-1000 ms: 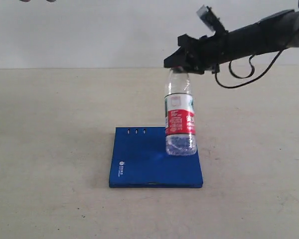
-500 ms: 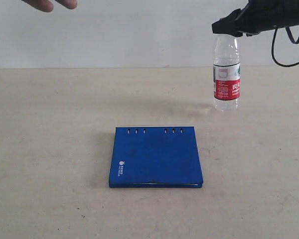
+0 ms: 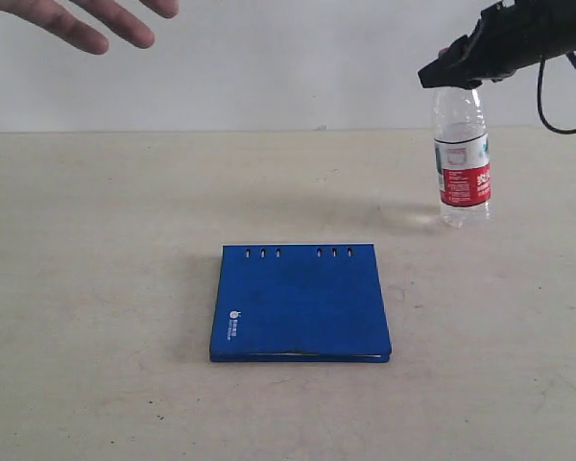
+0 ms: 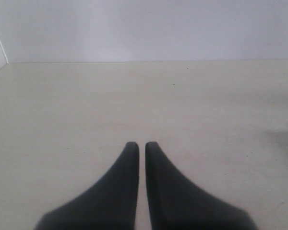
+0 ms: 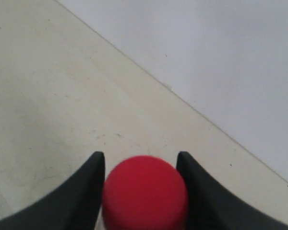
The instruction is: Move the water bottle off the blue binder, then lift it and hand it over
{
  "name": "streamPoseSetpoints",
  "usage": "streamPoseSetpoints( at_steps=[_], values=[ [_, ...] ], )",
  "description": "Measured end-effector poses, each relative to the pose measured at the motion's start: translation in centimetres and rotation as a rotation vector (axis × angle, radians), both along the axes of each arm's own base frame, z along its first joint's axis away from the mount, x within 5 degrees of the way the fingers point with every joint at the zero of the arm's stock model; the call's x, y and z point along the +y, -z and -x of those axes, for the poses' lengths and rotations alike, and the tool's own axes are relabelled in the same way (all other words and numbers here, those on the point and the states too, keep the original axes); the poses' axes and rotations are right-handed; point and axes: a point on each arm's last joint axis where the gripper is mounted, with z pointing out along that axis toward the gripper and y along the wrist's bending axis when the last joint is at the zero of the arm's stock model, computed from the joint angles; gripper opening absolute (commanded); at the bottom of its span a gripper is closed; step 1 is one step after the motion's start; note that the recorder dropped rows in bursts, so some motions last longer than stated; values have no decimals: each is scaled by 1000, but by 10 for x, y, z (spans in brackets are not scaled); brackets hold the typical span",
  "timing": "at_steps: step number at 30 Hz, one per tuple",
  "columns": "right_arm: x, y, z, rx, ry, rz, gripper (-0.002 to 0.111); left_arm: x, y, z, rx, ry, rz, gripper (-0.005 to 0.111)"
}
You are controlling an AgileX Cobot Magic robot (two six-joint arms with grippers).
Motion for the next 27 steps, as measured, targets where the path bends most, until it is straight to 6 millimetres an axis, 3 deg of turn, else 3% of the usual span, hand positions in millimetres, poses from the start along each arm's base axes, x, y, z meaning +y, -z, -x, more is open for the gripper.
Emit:
streamPoseSetpoints(
  at_steps=[4,6,8,12,14,16,17,19,22,27],
  values=[
    [0,3,-1,8,5,-9,61,0,0,0,0,0,0,5],
    [2,-6,0,-6,20,-58,61,0,0,0,0,0,0,5],
    [3,-27,5,-49,29,-81,61,0,0,0,0,0,0,5],
    [5,-93,34,-176,19,-94,60,0,0,0,0,0,0,5],
    [15,-135,70,-141,-70,-177,53,0,0,0,0,0,0,5],
    [26,-154,98,-46,-178,-232,33,0,0,0,0,0,0,5],
    [30,-157,105,-9,-185,-241,16,0,0,0,0,0,0,5],
    [44,-156,115,104,-172,-203,0,0,0,0,1,0,-21,5],
    [77,-139,123,190,-209,-12,3,1,0,0,3,1,-57,5],
    [115,-130,137,222,-298,68,3,3,0,0,7,-1,-135,5]
  ],
)
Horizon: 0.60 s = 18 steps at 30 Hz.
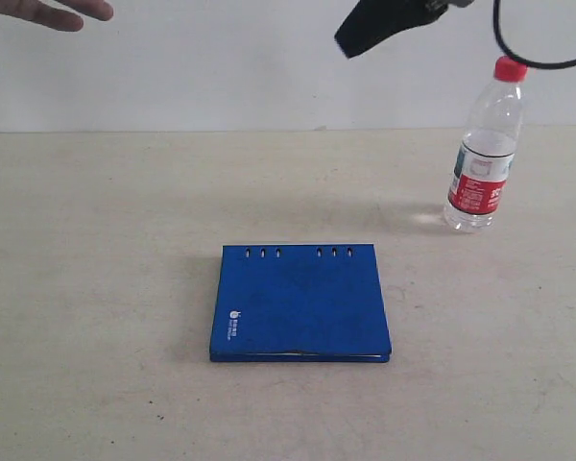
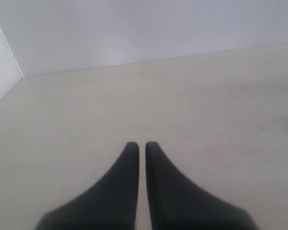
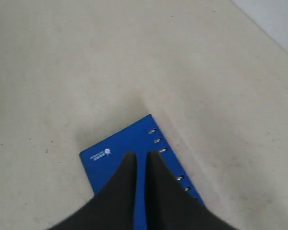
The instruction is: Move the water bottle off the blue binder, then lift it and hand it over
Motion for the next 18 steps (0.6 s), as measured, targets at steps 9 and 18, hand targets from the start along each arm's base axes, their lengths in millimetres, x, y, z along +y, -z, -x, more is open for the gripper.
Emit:
streamPoseSetpoints(
  at_steps=[9,18],
  values=[
    [35,52,25,184,-92,43,3,2,-3,-1,-24,8,-126,5],
    [20,140,42,448,167,148,9,-4,-17,-3,-208,12,269,5]
  ],
)
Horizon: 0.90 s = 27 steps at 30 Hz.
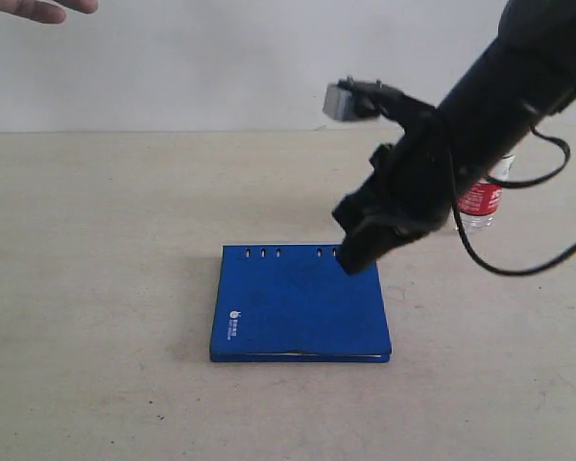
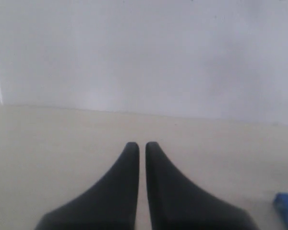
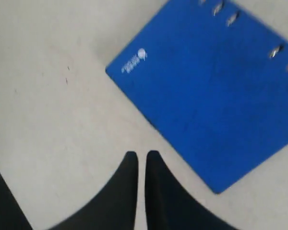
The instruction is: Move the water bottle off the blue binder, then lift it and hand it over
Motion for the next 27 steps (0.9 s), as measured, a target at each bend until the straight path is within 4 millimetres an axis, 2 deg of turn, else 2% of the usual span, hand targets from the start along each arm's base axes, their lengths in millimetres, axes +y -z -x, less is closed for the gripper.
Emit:
streamPoseSetpoints(
  at_steps=[2,4,6,9,10,12,14,16,18,21,23,25,26,27],
  values=[
    [-5,16,10,57,-6,35,24,-1,0,0,-8,6,146,5],
    [-7,29,19,114,1,42,46,-2,-2,0,-33,12,292,5],
    [-8,37,25,152,17,34,60,-1,-8,0,-104,16,390,5],
    [-9,43,29,168,30,28,59,3,-28,3,-312,24,477,5],
    [-8,42,28,161,37,24,59,3,-40,5,-368,29,489,5],
    [-8,41,24,139,53,18,58,3,-60,3,-392,37,481,5],
    [-7,39,20,121,95,11,58,1,-87,-7,-353,45,393,5],
    [-7,39,17,119,146,12,58,-1,-112,-30,-271,51,267,5],
    [-7,43,16,145,194,23,58,-2,-129,-62,-178,59,189,5],
    [-7,52,14,181,219,44,58,-6,-133,-110,-32,100,114,5],
    [-8,56,12,192,232,51,58,-12,-123,-136,64,129,102,5],
    [-10,61,7,207,246,56,58,-17,-104,-158,182,142,120,5],
    [-12,63,4,215,254,58,58,-19,-93,-166,245,139,127,6],
    [-17,69,-3,238,275,60,58,-25,-68,-179,380,129,131,9]
  ],
)
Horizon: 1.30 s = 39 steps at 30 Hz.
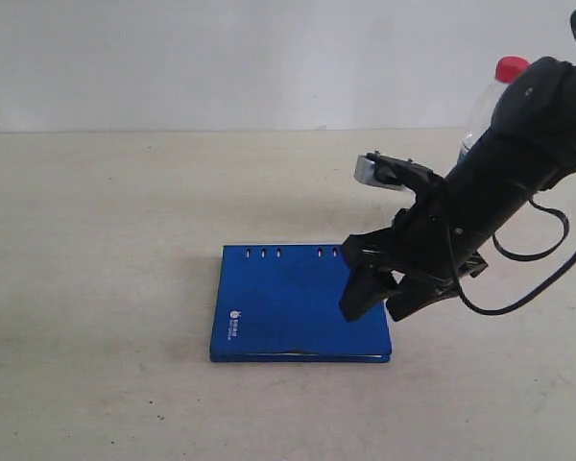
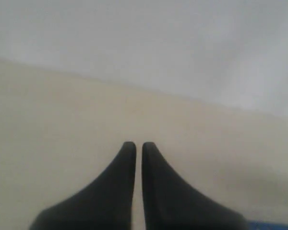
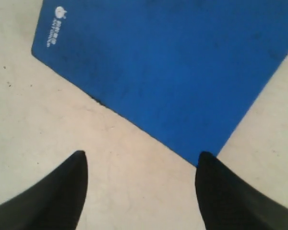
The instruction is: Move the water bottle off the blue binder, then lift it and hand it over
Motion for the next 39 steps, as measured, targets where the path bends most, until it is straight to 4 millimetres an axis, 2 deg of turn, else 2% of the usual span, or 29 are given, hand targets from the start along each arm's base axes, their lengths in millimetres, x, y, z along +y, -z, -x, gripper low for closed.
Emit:
streamPoseSetpoints(
  at_steps=[4,7,9,11,13,14,16,18,22,24,30,35,39],
  values=[
    [-13,10,-19,27,42,2,58,-7,36,-17,167,10,-14,29],
    [-17,8,-32,6,57,-5,58,-10,45,-26,203,-31,83,55],
    [-14,11,-38,14,78,-32,58,-19,51,-43,175,-40,275,57],
    [-11,19,-38,57,75,-61,58,-28,67,-54,200,-12,388,57],
    [-10,21,-40,62,61,-70,58,-38,91,-67,276,69,408,57],
    [-10,20,-41,57,61,-72,58,-41,95,-71,294,105,400,57],
    [-10,22,-44,34,64,-60,58,-54,119,-80,382,254,373,57],
    [-10,26,-46,28,73,-55,58,-62,131,-82,432,343,408,57],
    [-9,44,-50,72,88,-56,58,-66,154,-87,515,349,463,57],
    [-9,47,-50,78,49,-84,58,-69,162,-86,541,369,502,57],
    [6,43,-38,145,-138,-319,58,-80,153,-87,503,488,608,57],
    [15,32,-40,113,-126,-477,58,-82,146,-92,469,523,620,57],
    [15,32,-40,113,-123,-483,58,-80,147,-97,464,509,559,57]
  ],
)
